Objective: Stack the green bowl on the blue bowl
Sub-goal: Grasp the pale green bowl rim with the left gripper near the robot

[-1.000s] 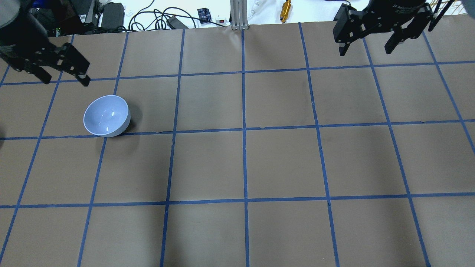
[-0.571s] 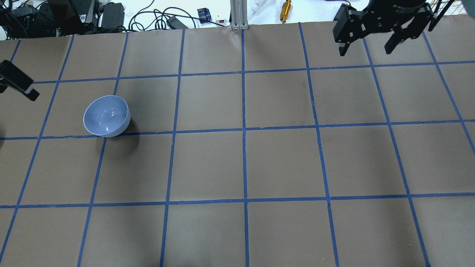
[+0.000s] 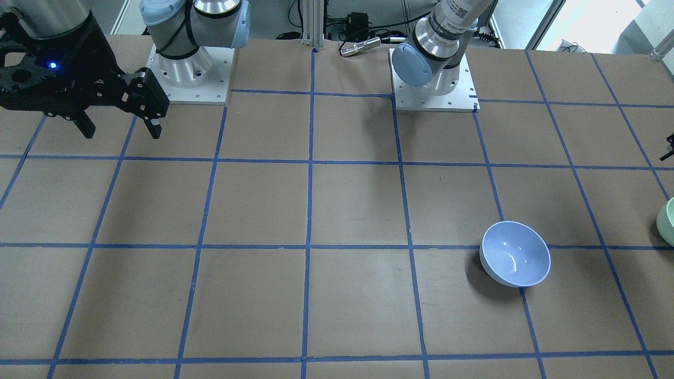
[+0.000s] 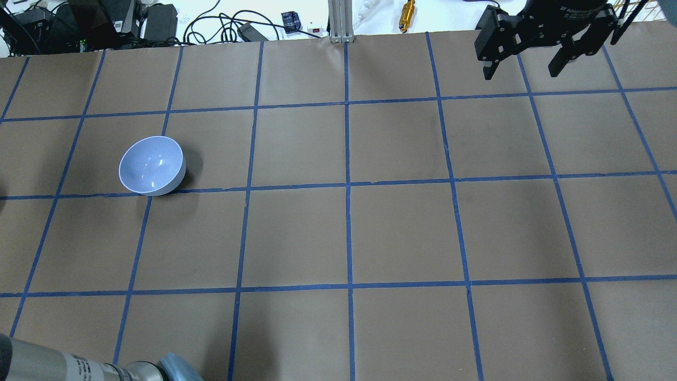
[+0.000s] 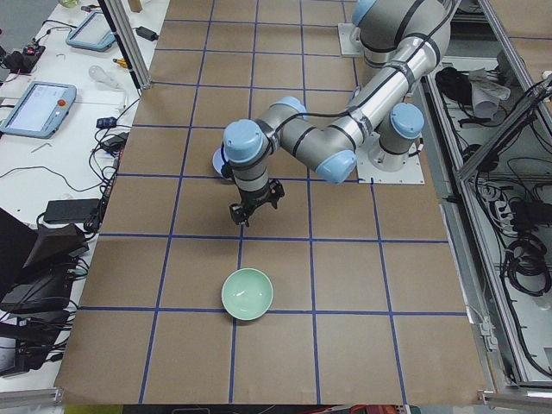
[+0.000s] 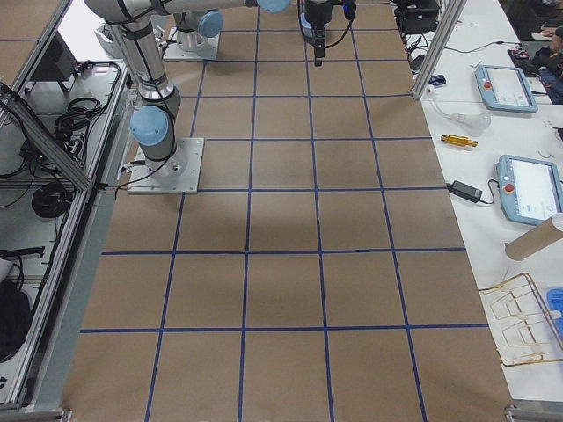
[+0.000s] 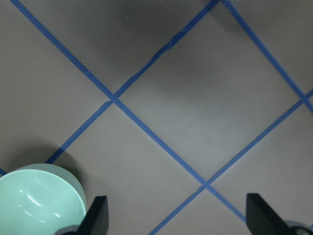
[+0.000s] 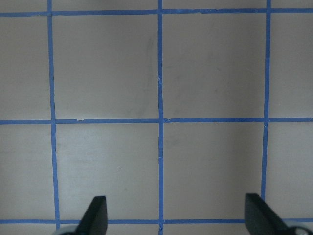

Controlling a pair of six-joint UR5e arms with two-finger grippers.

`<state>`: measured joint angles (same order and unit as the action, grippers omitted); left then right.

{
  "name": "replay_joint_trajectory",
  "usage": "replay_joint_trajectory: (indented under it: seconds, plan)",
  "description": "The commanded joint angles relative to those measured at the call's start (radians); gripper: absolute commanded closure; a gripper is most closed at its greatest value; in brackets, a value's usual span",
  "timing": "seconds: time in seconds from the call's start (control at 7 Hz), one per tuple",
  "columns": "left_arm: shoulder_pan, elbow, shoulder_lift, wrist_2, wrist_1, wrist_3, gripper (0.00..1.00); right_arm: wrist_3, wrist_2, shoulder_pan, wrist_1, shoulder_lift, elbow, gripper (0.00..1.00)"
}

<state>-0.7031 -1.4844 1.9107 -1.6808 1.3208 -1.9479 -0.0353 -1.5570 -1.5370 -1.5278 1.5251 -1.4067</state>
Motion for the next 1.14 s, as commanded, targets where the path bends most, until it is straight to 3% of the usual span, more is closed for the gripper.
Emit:
replay_joint_trajectory:
  seconds: [0.0, 0.29, 0.43, 0.86, 1.0]
  plan:
    - [0.088, 0.001, 0.128, 0.013, -0.177, -0.400, 0.00, 0.000, 0.000, 0.000, 0.000, 0.001, 0.000, 0.00]
    - [0.154, 0.003, 0.217, 0.099, -0.257, -0.545, 0.00, 0.000, 0.000, 0.000, 0.000, 0.001, 0.000, 0.00]
    - [0.166, 0.001, 0.247, 0.105, -0.317, -0.548, 0.00, 0.000, 0.000, 0.000, 0.000, 0.001, 0.000, 0.00]
    - [0.197, 0.001, 0.300, 0.113, -0.331, -0.579, 0.00, 0.002, 0.000, 0.000, 0.000, 0.000, 0.000, 0.00]
    - [0.197, 0.001, 0.300, 0.116, -0.331, -0.586, 0.06, 0.002, 0.000, 0.000, 0.000, 0.000, 0.000, 0.00]
